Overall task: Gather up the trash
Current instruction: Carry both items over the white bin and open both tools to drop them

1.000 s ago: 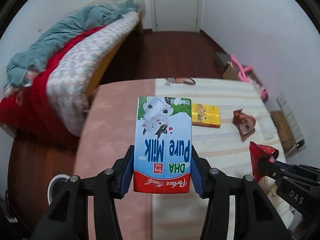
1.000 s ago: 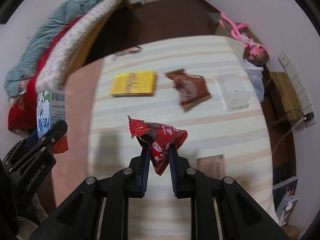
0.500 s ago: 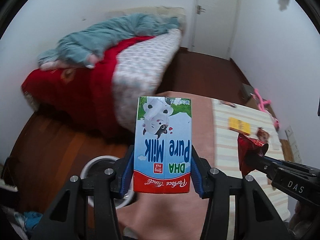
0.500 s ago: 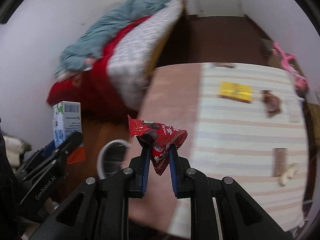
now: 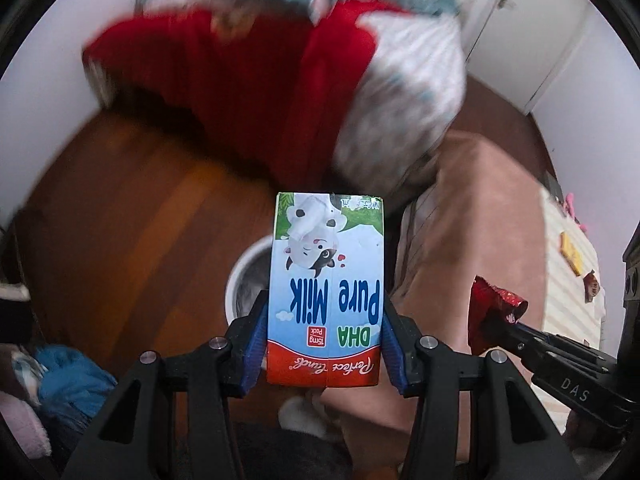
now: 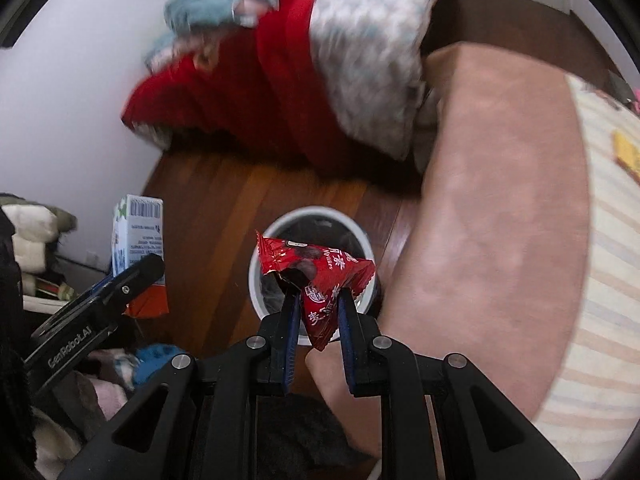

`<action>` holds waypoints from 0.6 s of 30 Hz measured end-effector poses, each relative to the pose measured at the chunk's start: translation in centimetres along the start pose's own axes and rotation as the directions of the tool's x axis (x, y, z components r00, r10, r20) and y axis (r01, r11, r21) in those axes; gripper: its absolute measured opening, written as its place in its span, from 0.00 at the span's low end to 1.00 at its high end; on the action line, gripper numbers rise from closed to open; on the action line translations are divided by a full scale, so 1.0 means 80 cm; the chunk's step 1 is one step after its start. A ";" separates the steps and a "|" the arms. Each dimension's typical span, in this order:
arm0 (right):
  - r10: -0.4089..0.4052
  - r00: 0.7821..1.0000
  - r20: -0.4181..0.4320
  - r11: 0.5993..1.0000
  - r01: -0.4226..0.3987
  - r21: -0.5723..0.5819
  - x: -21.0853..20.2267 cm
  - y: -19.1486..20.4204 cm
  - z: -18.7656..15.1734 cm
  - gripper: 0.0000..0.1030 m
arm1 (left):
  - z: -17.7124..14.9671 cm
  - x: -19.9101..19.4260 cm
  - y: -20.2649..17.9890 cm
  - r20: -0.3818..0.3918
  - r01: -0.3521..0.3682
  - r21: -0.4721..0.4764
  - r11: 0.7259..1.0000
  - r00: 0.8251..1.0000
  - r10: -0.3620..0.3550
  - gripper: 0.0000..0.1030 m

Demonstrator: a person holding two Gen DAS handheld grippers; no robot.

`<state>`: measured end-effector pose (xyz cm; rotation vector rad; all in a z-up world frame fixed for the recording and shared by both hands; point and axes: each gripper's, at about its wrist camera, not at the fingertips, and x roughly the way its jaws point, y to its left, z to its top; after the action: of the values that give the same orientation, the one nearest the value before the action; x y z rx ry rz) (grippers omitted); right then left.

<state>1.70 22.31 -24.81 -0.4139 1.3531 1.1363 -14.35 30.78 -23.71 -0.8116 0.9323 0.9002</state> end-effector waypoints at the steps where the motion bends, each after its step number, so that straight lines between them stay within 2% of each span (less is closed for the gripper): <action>1: -0.005 1.000 -0.021 1.000 0.005 0.002 0.016 0.001 0.004 0.19 | 0.001 0.013 0.009 -0.023 0.000 -0.011 1.000 1.000 0.000 0.45; 4: -0.029 0.996 -0.087 1.000 0.029 0.001 0.069 0.007 0.019 0.19 | 0.012 0.069 0.036 -0.118 0.016 -0.042 0.999 0.993 -0.021 0.45; 6: -0.050 0.990 -0.129 0.999 0.050 -0.004 0.100 0.009 0.030 0.19 | 0.019 0.109 0.051 -0.188 0.025 -0.065 0.998 0.982 -0.037 0.46; 11: -0.084 0.970 -0.228 0.996 0.085 -0.005 0.170 0.010 0.045 0.19 | 0.035 0.177 0.075 -0.295 0.015 -0.106 0.994 0.954 -0.046 0.46; 13: -0.095 0.956 -0.277 0.995 0.095 -0.014 0.192 0.013 0.047 0.19 | 0.039 0.191 0.082 -0.317 0.008 -0.123 0.992 0.947 -0.047 0.56; 14: -0.105 0.948 -0.300 0.994 0.104 -0.021 0.204 0.013 0.046 0.20 | 0.039 0.196 0.084 -0.323 0.002 -0.127 0.992 0.945 -0.043 0.77; 15: -0.111 0.938 -0.329 0.994 0.106 -0.034 0.215 0.012 0.045 0.22 | 0.040 0.199 0.086 -0.324 -0.002 -0.134 0.991 0.945 -0.042 0.94; 16: -0.112 0.931 -0.348 0.994 0.105 -0.039 0.222 0.012 0.045 0.25 | 0.039 0.198 0.092 -0.324 -0.003 -0.141 0.990 0.945 -0.043 0.96; 18: -0.115 0.921 -0.373 0.993 0.103 -0.052 0.234 0.013 0.046 0.50 | 0.037 0.198 0.100 -0.325 -0.014 -0.158 0.987 0.945 -0.039 0.96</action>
<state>-0.48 33.14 -40.42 -0.7513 1.6231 1.0181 -15.71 40.94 -38.46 -1.1268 1.1524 0.8505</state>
